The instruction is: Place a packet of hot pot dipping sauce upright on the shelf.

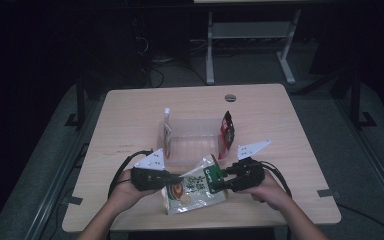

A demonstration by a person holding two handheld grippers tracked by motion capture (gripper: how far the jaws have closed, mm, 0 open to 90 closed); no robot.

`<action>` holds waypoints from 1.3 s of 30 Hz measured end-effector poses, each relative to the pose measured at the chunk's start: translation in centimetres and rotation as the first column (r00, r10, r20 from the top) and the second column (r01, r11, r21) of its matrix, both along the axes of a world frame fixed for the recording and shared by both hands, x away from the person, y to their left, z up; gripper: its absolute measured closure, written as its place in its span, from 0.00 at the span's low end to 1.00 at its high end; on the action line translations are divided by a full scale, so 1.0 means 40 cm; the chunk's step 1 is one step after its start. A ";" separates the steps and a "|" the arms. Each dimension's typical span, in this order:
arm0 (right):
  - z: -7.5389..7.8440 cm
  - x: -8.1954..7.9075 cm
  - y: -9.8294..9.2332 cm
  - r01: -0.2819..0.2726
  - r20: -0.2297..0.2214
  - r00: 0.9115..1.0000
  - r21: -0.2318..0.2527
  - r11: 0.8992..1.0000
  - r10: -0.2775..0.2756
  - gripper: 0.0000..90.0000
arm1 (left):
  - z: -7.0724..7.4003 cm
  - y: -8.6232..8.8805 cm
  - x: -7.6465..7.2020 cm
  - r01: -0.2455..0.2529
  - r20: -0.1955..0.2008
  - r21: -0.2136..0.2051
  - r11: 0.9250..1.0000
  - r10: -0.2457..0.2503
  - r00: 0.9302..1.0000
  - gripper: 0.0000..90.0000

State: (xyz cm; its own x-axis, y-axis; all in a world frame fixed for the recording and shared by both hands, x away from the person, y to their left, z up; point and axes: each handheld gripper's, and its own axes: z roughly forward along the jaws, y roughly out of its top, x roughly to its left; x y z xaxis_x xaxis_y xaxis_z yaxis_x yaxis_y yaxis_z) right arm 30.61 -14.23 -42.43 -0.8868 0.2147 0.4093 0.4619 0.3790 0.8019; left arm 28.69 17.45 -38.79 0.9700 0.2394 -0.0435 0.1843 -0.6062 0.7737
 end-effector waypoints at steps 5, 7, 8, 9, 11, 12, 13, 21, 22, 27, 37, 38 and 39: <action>0.003 -0.003 -0.003 -0.014 -0.003 1.000 0.015 1.000 0.014 0.75 | -0.009 0.004 0.003 -0.014 -0.003 0.000 1.000 0.014 1.000 1.00; 0.004 -0.005 -0.002 -0.025 0.006 1.000 0.020 0.999 0.025 0.82 | -0.012 0.007 0.006 -0.015 -0.007 0.002 1.000 0.015 1.000 1.00; 0.005 -0.007 0.000 -0.031 0.008 0.999 0.017 0.999 0.031 0.85 | -0.013 0.008 0.007 -0.018 -0.005 0.002 1.000 0.018 1.000 1.00; 0.005 -0.008 0.002 -0.037 0.009 0.999 0.019 0.999 0.036 0.88 | -0.014 0.008 0.008 -0.020 -0.003 0.002 1.000 0.020 1.000 1.00; 0.007 -0.010 0.005 -0.045 0.022 0.999 0.015 0.999 0.045 0.92 | -0.016 0.009 0.010 -0.021 -0.006 0.000 1.000 0.021 1.000 1.00; 0.008 -0.011 0.006 -0.045 0.026 0.999 0.014 0.999 0.045 0.93 | -0.018 0.010 0.011 -0.023 -0.006 -0.005 1.000 0.023 1.000 1.00; 0.008 -0.011 0.006 -0.044 0.026 0.999 0.016 0.999 0.043 0.94 | -0.018 0.010 0.012 -0.023 -0.004 -0.003 1.000 0.023 1.000 1.00; 0.016 -0.018 0.009 -0.055 0.026 0.998 0.036 0.998 0.054 1.00 | -0.024 0.010 0.015 -0.032 0.002 -0.025 0.999 0.032 0.999 1.00; 0.018 -0.019 0.010 -0.057 0.031 0.998 0.045 0.997 0.055 1.00 | -0.024 0.011 0.015 -0.031 0.001 -0.029 0.999 0.031 1.000 0.99; 0.025 -0.022 0.008 -0.058 0.026 0.998 0.075 0.995 0.056 1.00 | -0.025 0.010 0.017 -0.035 0.004 -0.027 0.999 0.035 0.999 0.98; 0.041 -0.035 0.023 -0.097 0.044 0.995 0.117 0.988 0.093 1.00 | -0.022 0.019 0.024 -0.056 -0.043 -0.058 0.997 0.054 0.998 0.79; 0.044 -0.037 0.023 -0.097 0.043 0.995 0.119 0.988 0.093 1.00 | -0.021 0.023 0.025 -0.062 -0.046 -0.059 0.996 0.059 0.997 0.76; 0.045 -0.039 0.025 -0.099 0.048 0.994 0.126 0.987 0.094 1.00 | -0.019 0.026 0.024 -0.068 -0.044 -0.063 0.996 0.066 0.997 0.74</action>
State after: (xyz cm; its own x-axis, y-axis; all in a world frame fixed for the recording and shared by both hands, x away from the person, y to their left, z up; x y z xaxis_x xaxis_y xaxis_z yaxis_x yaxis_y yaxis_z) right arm 29.07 -13.24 -40.62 -0.9178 0.0754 0.3897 0.3929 0.3129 0.8647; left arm 29.65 18.51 -39.56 0.9488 0.2992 -0.1015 0.2561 -0.5403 0.8016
